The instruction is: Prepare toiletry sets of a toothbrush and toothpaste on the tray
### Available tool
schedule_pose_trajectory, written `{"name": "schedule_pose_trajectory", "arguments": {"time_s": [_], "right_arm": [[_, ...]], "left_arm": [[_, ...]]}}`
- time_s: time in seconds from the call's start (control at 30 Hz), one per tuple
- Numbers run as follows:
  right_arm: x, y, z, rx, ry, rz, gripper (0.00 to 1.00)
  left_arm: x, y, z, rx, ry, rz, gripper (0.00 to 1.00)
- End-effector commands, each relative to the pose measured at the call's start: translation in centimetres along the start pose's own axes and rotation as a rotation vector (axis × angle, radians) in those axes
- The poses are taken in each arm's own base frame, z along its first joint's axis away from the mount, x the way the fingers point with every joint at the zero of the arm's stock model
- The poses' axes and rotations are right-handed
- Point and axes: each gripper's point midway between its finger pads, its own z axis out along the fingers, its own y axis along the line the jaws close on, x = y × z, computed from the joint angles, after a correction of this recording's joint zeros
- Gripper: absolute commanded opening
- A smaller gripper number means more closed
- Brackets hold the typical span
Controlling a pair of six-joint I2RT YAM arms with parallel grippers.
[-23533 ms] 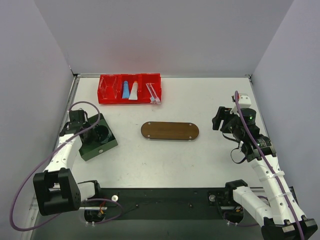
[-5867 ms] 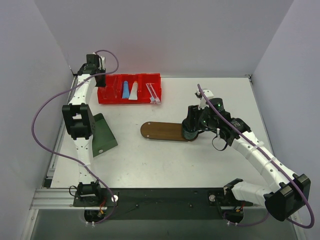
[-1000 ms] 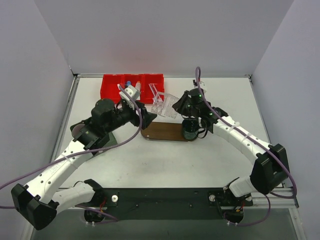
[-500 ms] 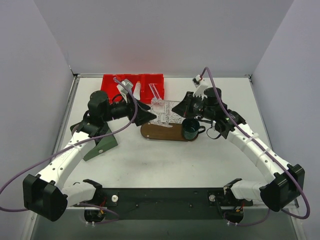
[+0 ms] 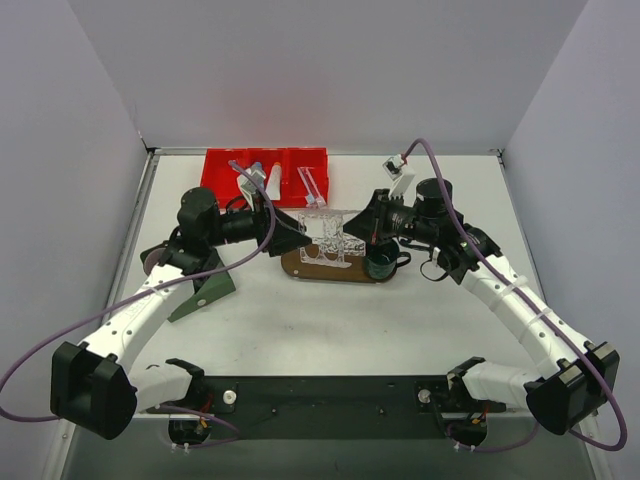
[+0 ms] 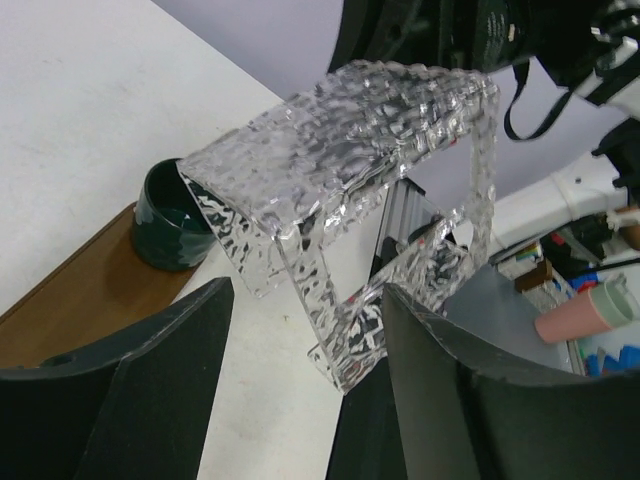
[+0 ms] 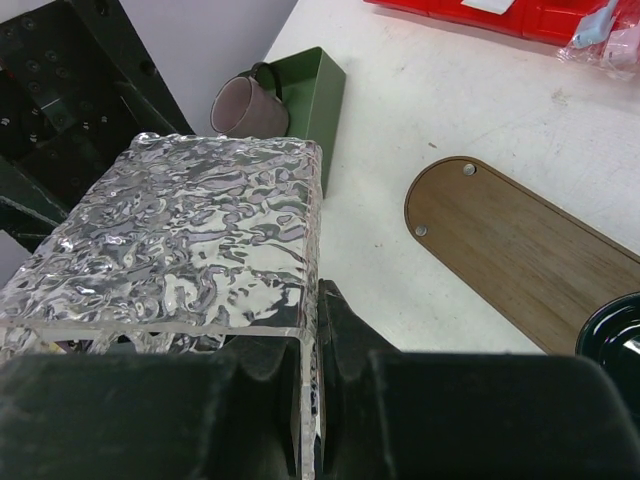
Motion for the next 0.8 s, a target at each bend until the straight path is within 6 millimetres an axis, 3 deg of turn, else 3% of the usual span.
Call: {"name": "schedule_pose_trajectory", "arguments": {"time_s": [0.0,0.27,0.57,0.67,0.77], "right_arm": [[-1.8,2.6,-0.7,-0.108,-0.061,-0.061,0.0],[-2.0,3.1,-0.4,-0.144,-0.07,-0.044,0.0],[-1.5,1.9,0.2,-0.102,-0.06,-0.037,0.0],[-1.1,1.1,0.6,-0.076,-0.048,-0.032,0.03],[-0.8,0.2,1.1,-0.048,-0.042,-0.023,0.15]], "left_arm": [[-0.2,-2.7,-0.2,0.132,-0.01,0.015,0.65],[1.0,-3.4,-0.2,0.174,0.016,-0.052,0.43],[1.1,-4.0,-0.3,0.21,-0.001,-0.106,0.04],[1.1,-4.1,-0.3,0.215,-0.001,-0.118,0.0],[1.0,-4.3,-0.3,0.224,-0.006,-0.123,0.0]]}}
